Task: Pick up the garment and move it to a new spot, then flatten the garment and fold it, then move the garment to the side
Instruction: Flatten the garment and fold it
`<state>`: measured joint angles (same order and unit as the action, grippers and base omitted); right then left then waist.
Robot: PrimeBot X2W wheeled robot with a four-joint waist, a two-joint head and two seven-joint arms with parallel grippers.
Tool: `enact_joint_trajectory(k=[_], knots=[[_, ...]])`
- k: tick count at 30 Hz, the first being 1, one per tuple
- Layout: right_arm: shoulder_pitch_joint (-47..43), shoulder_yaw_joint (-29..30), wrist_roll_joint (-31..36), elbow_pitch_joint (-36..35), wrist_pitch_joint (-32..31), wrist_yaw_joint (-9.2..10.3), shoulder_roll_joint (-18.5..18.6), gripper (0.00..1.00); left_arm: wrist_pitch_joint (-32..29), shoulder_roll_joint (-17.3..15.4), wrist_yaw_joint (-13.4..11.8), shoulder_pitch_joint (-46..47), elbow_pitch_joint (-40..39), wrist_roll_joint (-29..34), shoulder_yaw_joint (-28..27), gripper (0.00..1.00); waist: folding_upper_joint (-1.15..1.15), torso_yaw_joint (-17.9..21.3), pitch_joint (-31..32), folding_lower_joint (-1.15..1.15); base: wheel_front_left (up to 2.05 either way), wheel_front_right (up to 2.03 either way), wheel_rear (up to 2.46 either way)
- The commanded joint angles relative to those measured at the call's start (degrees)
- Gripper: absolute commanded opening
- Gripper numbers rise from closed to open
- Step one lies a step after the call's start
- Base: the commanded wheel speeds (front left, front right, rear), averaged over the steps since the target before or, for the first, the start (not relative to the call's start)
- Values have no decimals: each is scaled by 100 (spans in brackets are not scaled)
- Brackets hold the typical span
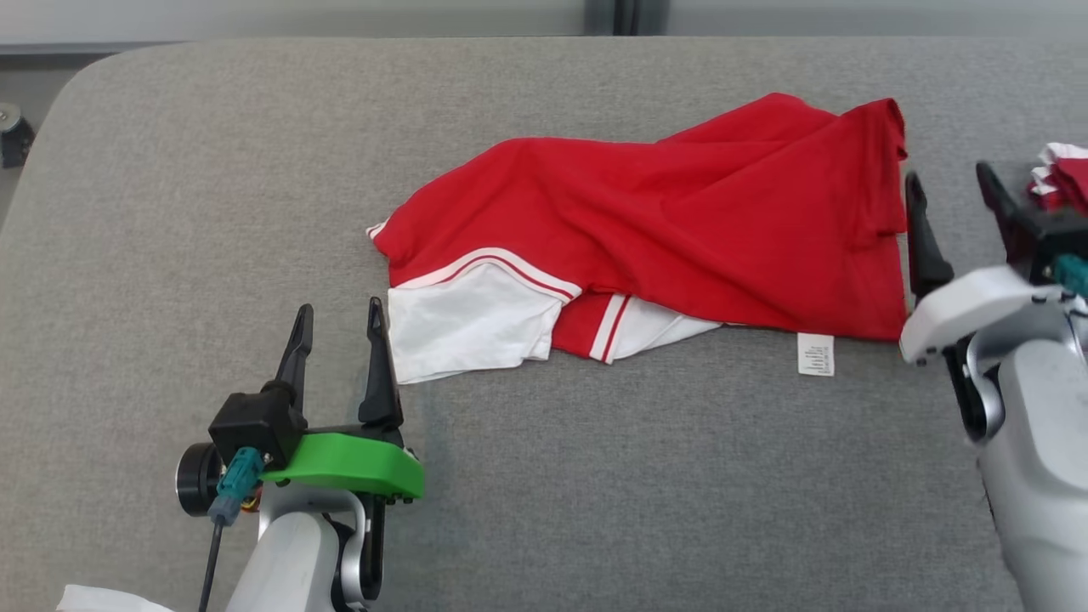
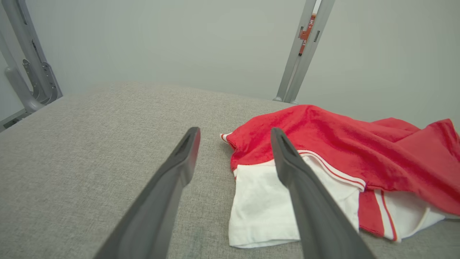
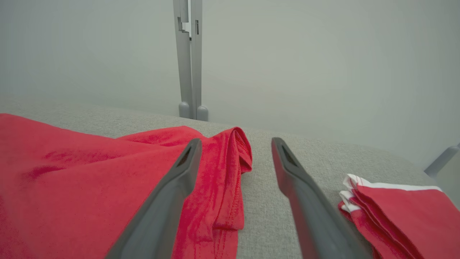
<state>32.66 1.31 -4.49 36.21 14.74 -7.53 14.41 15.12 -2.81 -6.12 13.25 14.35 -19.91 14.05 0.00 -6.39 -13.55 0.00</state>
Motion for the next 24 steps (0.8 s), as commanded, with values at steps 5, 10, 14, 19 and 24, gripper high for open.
enact_joint_trajectory(k=[5, 10, 14, 19, 24], knots=[[-1081, 3, -202, -597, 20, 7, -253, 100, 2, -19, -7, -141, 42, 72, -20, 100, 0, 323, 179, 0, 0, 0, 0], [-1387, -241, -301, -760, -189, 7, -277, 100, 2, -19, 22, -169, 104, 104, -81, 100, 0, 386, 160, 0, 0, 0, 0], [-1175, -365, -298, -567, -360, 7, -221, 100, 2, -18, 49, -137, 126, 103, -76, 100, 0, 323, 109, 0, 0, 0, 0], [-913, -389, -271, -31, -491, 7, -204, 100, 2, -18, 31, -56, 137, 81, -45, 100, 0, 156, 36, 0, 0, 0, 0], [-702, -355, -371, 550, -469, 7, -233, 100, 2, -18, 7, -67, 140, 75, -76, 100, 0, 41, -6, 0, 0, 0, 0]])
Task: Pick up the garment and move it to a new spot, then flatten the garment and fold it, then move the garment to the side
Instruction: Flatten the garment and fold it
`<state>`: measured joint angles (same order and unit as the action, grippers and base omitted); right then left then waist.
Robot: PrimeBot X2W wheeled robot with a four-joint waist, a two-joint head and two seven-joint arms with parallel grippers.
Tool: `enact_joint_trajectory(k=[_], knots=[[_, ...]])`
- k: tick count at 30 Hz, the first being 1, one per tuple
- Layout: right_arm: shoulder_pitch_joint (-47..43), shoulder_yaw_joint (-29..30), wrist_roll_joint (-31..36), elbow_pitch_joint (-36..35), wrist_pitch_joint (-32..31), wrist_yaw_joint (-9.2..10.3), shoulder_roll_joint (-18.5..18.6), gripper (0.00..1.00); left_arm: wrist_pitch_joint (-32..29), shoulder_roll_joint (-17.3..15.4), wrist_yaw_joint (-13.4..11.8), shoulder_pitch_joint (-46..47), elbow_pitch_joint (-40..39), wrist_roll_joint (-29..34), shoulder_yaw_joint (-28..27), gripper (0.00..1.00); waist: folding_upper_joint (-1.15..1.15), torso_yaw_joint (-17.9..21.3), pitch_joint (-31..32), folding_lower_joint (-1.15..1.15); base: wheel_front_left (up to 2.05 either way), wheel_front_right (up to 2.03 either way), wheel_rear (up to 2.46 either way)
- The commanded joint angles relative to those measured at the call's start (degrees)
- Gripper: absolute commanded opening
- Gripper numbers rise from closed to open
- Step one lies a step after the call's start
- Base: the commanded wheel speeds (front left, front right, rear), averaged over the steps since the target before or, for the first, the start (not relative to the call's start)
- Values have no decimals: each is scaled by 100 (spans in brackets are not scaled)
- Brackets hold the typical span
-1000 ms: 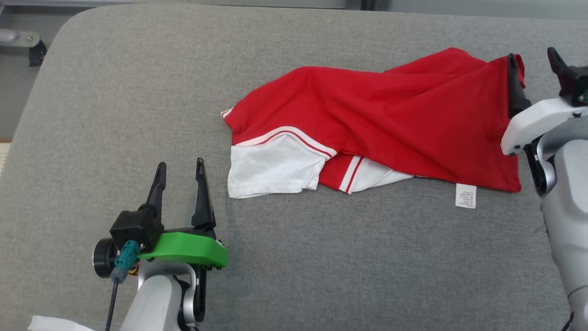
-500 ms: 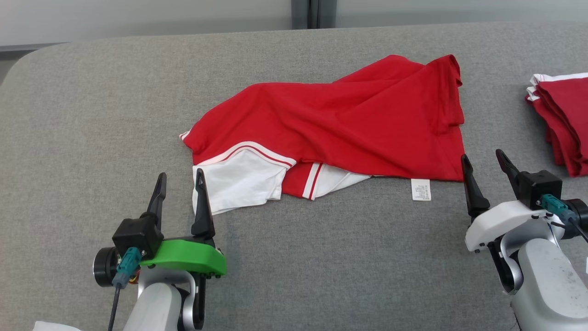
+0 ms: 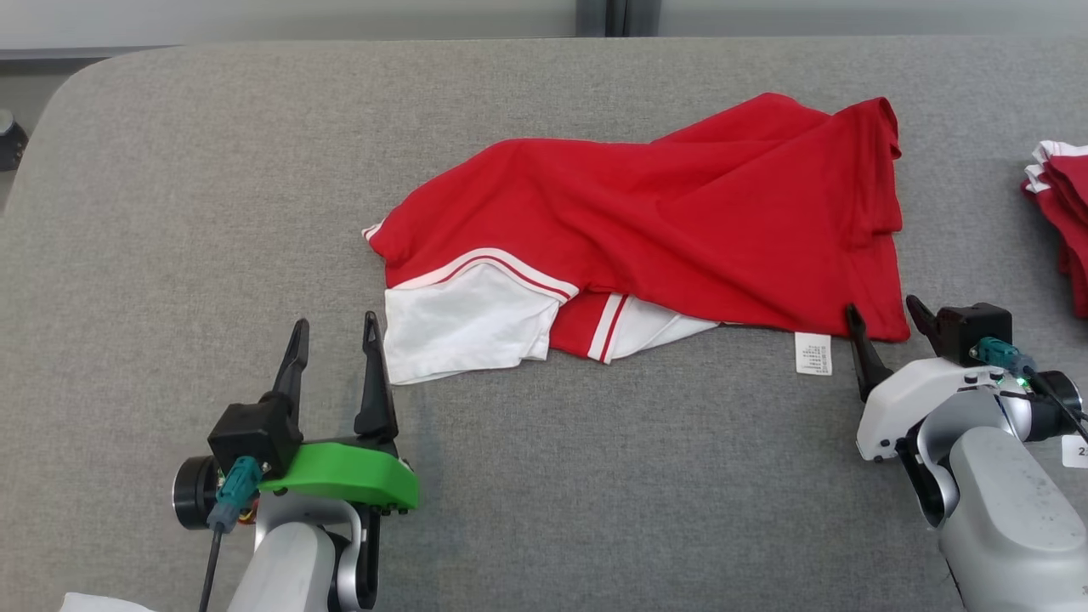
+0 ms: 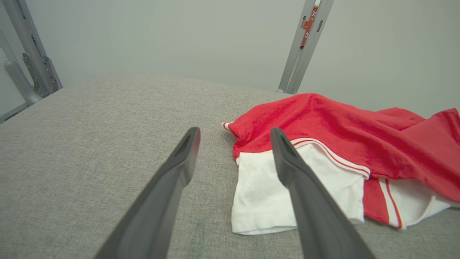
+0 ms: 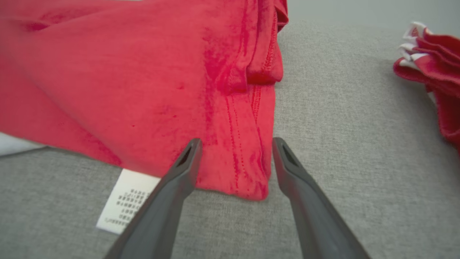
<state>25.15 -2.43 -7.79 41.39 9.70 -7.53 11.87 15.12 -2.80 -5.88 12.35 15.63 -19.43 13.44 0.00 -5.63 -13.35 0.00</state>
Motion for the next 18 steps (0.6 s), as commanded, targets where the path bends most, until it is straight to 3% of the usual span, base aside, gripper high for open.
enact_joint_trajectory(k=[1, 2, 3, 8, 18], knots=[[96, 27, -39, 130, 69, 7, 22, 96, 2, -20, -21, 15, 19, 34, -28, 100, 0, -45, -28, 0, 0, 0, 0], [130, 37, -43, 212, 83, 8, 22, 77, 2, -20, -21, 11, 21, 40, -36, 100, 0, -49, -29, 0, 0, 0, 0], [168, 51, -54, 317, 106, 7, 17, 50, 2, -20, -24, 7, 22, 46, -50, 100, 0, -50, -27, 0, 0, 0, 0], [316, 116, -113, 646, 229, 8, -2, 0, 2, -20, -20, -15, 9, 69, -101, 100, 0, -15, -13, 0, 0, 0, 0], [411, 603, -178, 961, 485, 8, 23, 0, 2, -20, -4, -52, 28, 92, -112, 100, 0, 141, 29, 0, 0, 0, 0]])
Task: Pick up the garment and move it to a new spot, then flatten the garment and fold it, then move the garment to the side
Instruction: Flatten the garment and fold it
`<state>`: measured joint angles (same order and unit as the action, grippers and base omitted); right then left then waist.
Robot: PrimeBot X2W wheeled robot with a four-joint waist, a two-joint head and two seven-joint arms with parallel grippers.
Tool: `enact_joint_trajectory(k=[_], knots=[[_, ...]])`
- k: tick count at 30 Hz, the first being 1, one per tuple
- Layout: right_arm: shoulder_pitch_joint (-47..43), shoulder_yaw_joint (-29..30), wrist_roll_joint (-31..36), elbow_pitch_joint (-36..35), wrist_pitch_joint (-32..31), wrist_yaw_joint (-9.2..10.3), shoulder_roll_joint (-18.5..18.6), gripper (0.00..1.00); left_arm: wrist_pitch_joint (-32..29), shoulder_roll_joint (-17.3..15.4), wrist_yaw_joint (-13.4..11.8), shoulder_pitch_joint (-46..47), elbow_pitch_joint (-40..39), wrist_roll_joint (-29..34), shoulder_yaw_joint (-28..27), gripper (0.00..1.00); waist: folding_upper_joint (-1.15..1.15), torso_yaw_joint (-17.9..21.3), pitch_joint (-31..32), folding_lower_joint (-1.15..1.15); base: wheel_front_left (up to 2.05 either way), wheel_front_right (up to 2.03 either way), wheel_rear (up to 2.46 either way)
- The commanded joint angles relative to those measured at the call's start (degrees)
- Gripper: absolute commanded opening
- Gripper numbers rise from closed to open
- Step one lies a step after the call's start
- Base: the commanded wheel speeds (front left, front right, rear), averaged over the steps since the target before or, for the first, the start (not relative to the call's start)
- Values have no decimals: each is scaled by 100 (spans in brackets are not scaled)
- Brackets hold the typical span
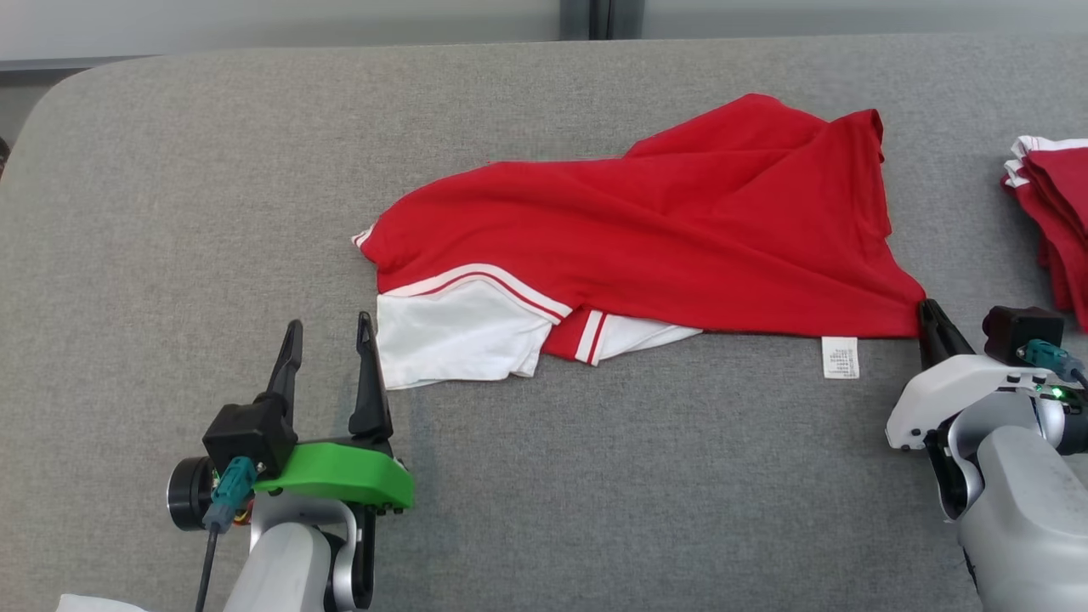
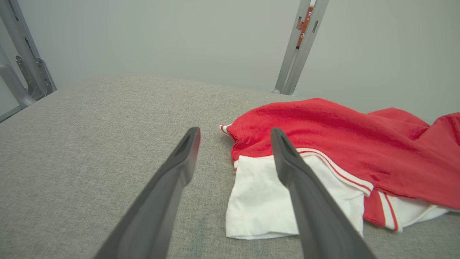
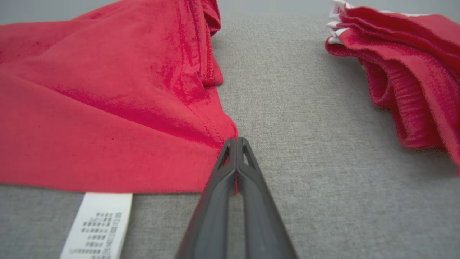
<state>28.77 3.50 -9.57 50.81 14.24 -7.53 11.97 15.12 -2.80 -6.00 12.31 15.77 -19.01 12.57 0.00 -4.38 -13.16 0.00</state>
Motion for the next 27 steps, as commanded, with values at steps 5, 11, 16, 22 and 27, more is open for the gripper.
enact_joint_trajectory(k=[5, 11, 16, 22, 27], knots=[[18, 187, 100, 18, 88, 8, -63, 51, 2, -20, 38, -87, 95, 42, 25, 100, 0, 82, 64, 0, 0, 0, 0], [-253, 374, 185, -608, 97, 7, -178, 100, 2, -20, 50, -159, 225, -45, 128, 100, 0, 127, 219, 0, 0, 0, 0], [-756, 574, 237, -1710, 99, 7, -375, 100, 2, -20, 69, -202, 147, -98, 190, 100, 0, 141, 445, 0, 0, 0, 0], [-1452, 462, 316, -2904, 96, 7, -667, 100, 2, -20, 101, -353, 149, -173, 259, 100, 0, 199, 813, 0, 0, 0, 0], [-1905, 220, 294, -3480, 96, 7, -801, 100, 2, -20, 91, -573, 209, -154, 310, 100, 0, 265, 1134, 0, 0, 0, 0]])
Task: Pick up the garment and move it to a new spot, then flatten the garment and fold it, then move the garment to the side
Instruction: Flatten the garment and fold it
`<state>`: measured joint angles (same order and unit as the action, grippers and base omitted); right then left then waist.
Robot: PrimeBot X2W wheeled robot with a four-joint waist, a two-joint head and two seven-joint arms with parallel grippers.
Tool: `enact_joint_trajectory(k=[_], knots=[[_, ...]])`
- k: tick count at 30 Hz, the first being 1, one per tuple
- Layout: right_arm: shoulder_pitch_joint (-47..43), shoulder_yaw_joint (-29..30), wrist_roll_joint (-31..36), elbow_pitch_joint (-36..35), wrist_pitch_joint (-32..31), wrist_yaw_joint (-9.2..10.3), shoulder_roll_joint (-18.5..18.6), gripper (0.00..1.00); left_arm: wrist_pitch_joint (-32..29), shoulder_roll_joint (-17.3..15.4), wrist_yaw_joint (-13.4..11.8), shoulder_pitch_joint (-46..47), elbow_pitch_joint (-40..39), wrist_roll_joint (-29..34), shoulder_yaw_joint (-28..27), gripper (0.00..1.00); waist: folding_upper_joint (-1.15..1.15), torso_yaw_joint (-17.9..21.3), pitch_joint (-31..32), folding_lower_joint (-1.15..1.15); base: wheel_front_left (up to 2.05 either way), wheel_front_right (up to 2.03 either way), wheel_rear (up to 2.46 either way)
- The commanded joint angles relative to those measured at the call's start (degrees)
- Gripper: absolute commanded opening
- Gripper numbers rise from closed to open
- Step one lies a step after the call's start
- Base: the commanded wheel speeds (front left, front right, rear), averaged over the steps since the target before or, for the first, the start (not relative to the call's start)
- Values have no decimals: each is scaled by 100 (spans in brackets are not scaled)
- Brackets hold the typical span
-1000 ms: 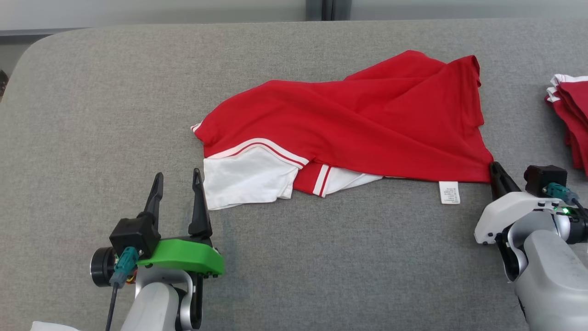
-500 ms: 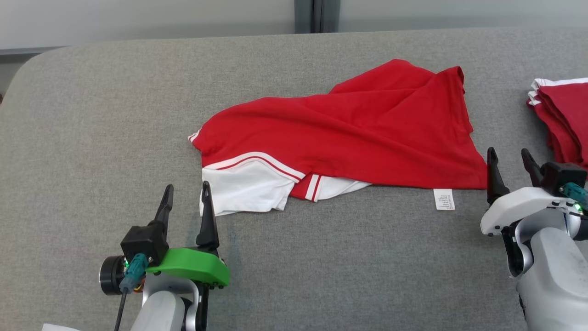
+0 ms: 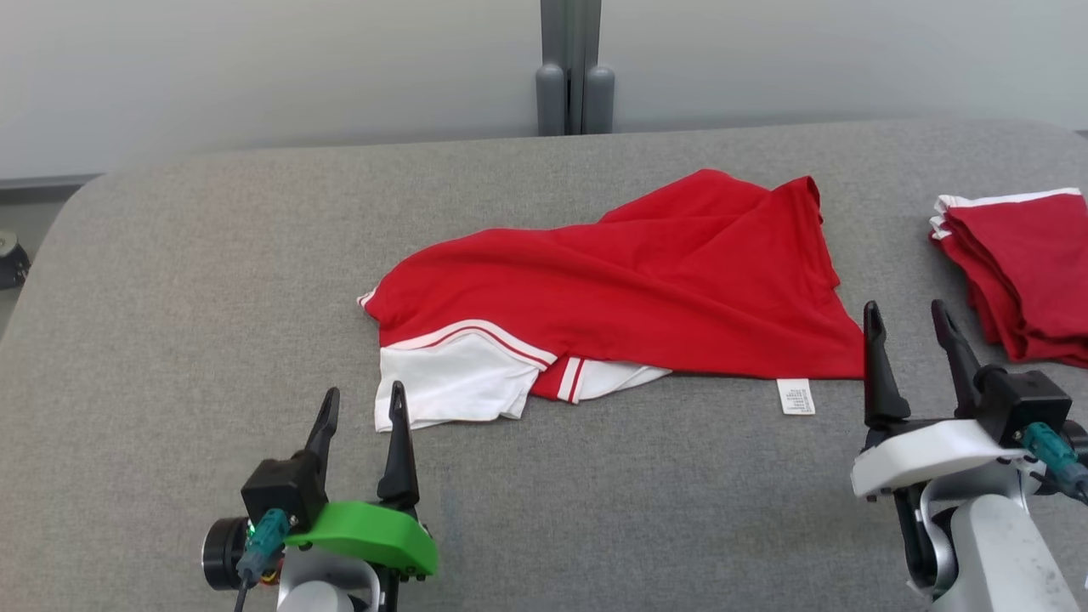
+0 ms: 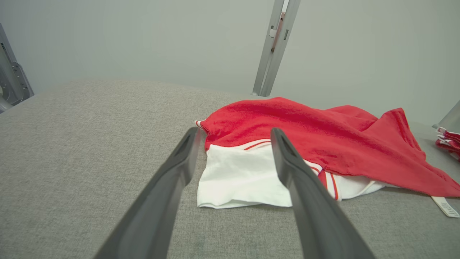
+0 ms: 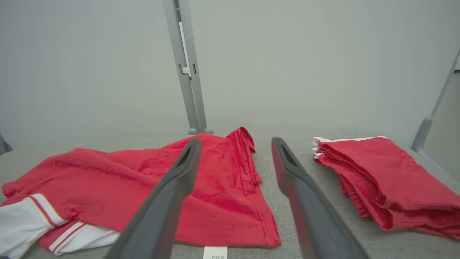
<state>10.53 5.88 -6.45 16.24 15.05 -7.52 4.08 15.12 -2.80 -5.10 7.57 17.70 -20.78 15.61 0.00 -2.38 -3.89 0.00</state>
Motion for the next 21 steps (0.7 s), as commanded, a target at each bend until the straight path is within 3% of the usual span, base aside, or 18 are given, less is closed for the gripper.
enact_joint_trajectory(k=[1, 8, 21], knots=[[-158, -82, -42, -105, 16, 6, -32, 100, 2, -20, -11, -149, 22, 29, 18, 100, 0, 76, 280, 0, 0, 0, 0], [-532, -438, -133, -402, 17, 6, -97, 100, 2, -20, -55, -387, -13, 7, 94, 100, 0, 65, 467, 0, 0, 0, 0], [-689, -695, -350, -251, 17, 6, -115, 100, 2, -20, -90, -445, -4, 53, 55, 100, 0, -23, 490, 0, 0, 0, 0]])
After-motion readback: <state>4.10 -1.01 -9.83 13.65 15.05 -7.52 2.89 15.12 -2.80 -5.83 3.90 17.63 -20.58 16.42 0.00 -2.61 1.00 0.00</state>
